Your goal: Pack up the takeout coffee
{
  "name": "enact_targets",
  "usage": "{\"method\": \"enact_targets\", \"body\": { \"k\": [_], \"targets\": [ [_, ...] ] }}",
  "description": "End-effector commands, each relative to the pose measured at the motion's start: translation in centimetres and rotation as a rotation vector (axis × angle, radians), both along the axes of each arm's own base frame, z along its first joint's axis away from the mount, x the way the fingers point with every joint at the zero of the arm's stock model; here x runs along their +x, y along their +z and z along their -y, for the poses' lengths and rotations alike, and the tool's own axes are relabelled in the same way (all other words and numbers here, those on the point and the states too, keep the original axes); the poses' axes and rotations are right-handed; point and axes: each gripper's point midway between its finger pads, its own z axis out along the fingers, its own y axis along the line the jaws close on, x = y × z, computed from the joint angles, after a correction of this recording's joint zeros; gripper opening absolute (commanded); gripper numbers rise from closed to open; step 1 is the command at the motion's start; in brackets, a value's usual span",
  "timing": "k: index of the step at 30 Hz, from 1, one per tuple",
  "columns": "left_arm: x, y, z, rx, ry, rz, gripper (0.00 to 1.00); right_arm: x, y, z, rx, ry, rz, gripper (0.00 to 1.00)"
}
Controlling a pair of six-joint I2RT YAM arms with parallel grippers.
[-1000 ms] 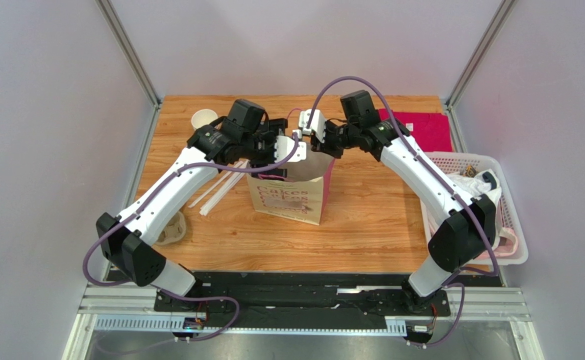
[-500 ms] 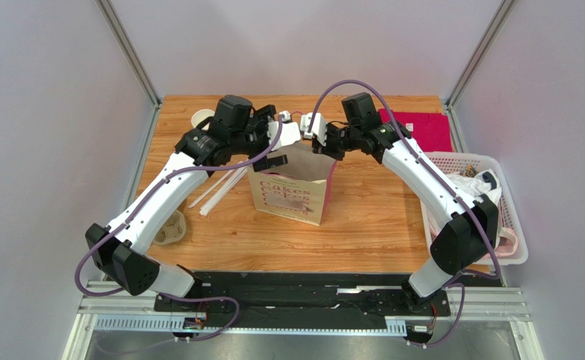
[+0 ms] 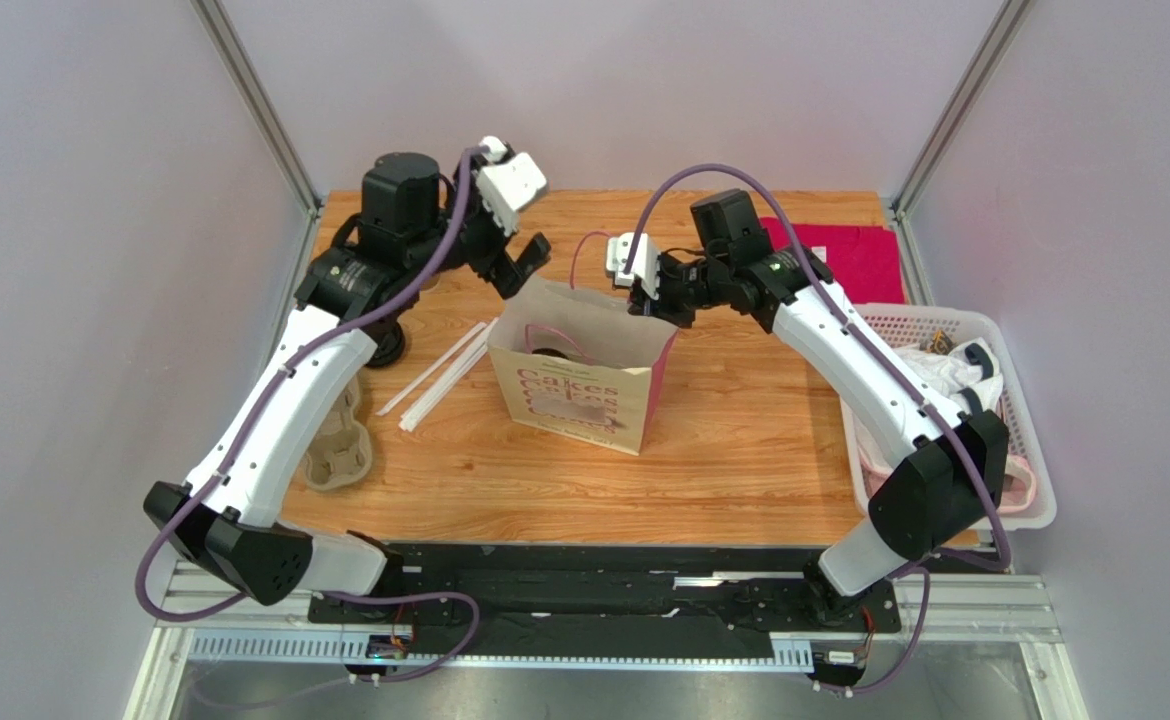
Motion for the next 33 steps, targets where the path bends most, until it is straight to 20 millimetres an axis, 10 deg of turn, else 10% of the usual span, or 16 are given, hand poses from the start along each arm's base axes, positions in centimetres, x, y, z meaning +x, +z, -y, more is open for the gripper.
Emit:
{"method": "enact_targets", "body": {
  "k": [1,6,11,22,33],
  "targets": [
    [1.9,2.3,-1.3,-0.124,0.111,-0.049,0.99,-2.2,2.0,0.0,0.045,0.067,0.017,0.0],
    [4.7,-1.2,-5.0,-0.121,0.288,-0.198,0.95,-2.3,1.9,0.3,0.033,0.058,0.013,0.0],
    [6.3,-8.9,-9.5,-0.02,0.428,-0.465,0.81,-2.8,2.4,0.9,0.029,0.053,0.032,0.0],
    [5.0,-19.6,-12.8,0.235,0.474,-0.702,0.61,-5.6,3.0,1.9,0.031,0.12,0.107,0.0],
    [6.0,-24.8,-14.1,0.365,0.509,-0.799,0.5,-8.0,3.0,2.4,0.04,0.156,0.151,0.0]
  ]
}}
